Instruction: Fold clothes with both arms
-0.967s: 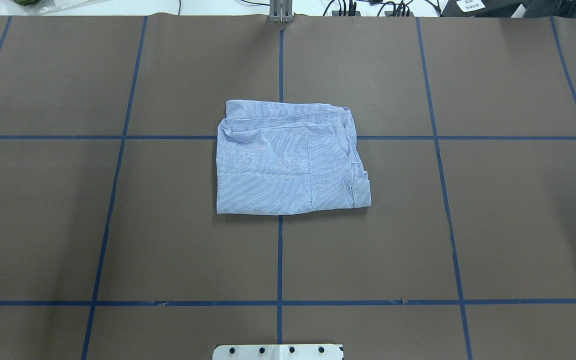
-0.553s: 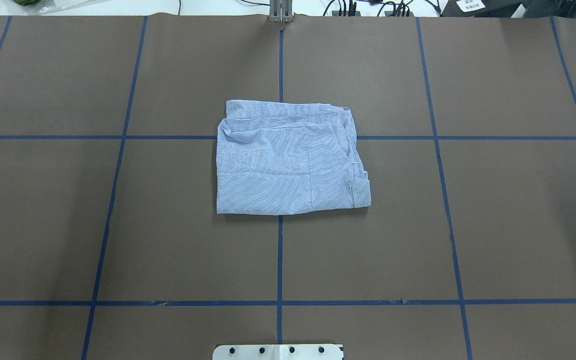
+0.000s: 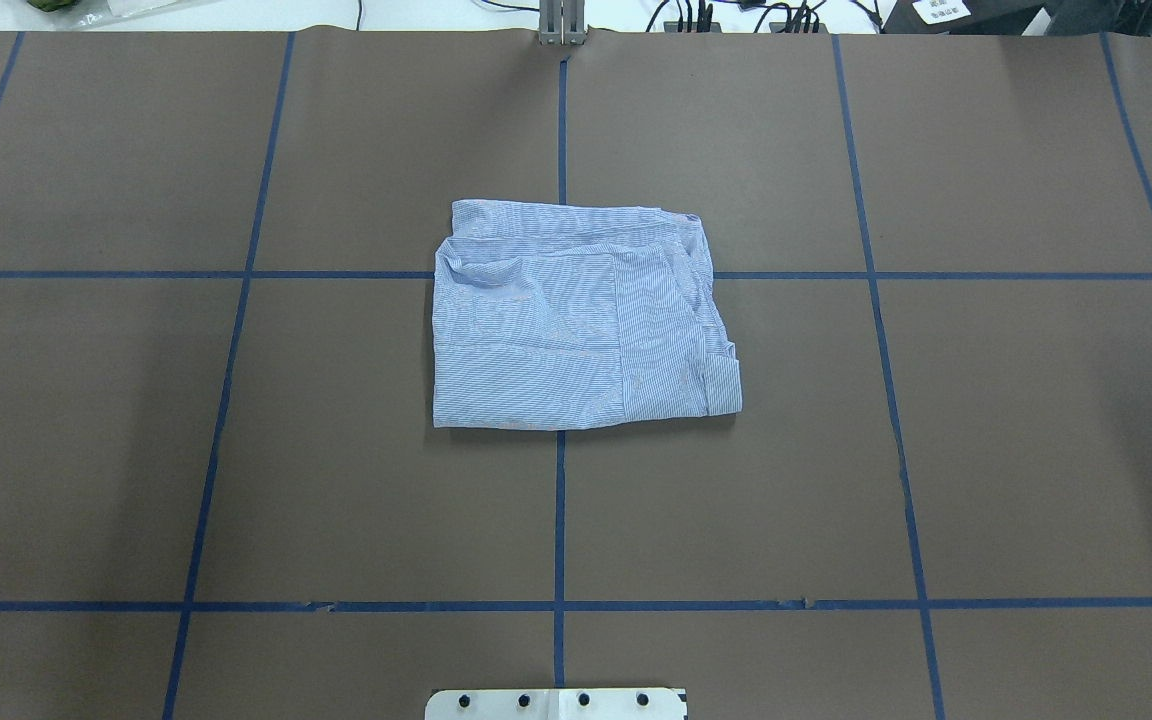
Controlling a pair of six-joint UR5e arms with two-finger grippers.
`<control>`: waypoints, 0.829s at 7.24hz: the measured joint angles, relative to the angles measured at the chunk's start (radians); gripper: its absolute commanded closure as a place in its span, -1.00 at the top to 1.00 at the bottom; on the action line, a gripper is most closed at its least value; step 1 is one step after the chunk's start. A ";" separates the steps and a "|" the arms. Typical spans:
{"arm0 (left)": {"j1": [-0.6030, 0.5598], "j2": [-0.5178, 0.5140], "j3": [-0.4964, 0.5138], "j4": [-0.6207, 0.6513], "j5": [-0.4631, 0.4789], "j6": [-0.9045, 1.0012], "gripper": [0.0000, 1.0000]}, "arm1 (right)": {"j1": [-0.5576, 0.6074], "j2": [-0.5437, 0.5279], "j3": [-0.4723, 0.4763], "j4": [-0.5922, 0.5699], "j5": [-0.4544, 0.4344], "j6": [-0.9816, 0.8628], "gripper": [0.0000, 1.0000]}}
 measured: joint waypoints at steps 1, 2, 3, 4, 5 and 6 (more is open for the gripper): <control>0.000 0.000 0.000 0.000 0.000 0.000 1.00 | 0.000 0.000 0.000 0.005 0.002 0.000 1.00; 0.000 0.000 0.001 0.000 0.000 0.000 1.00 | 0.000 -0.002 -0.001 0.018 0.004 -0.001 1.00; 0.000 0.000 0.001 0.001 0.000 0.000 1.00 | 0.000 -0.006 -0.002 0.032 0.004 -0.002 1.00; 0.000 0.000 0.001 0.002 0.000 0.000 1.00 | 0.000 -0.012 -0.002 0.038 0.003 -0.002 1.00; 0.000 0.000 0.001 0.002 0.000 0.000 1.00 | 0.000 -0.014 -0.002 0.040 0.003 -0.002 1.00; 0.000 0.000 0.001 0.001 0.001 0.000 1.00 | 0.000 -0.014 -0.002 0.041 0.003 -0.002 1.00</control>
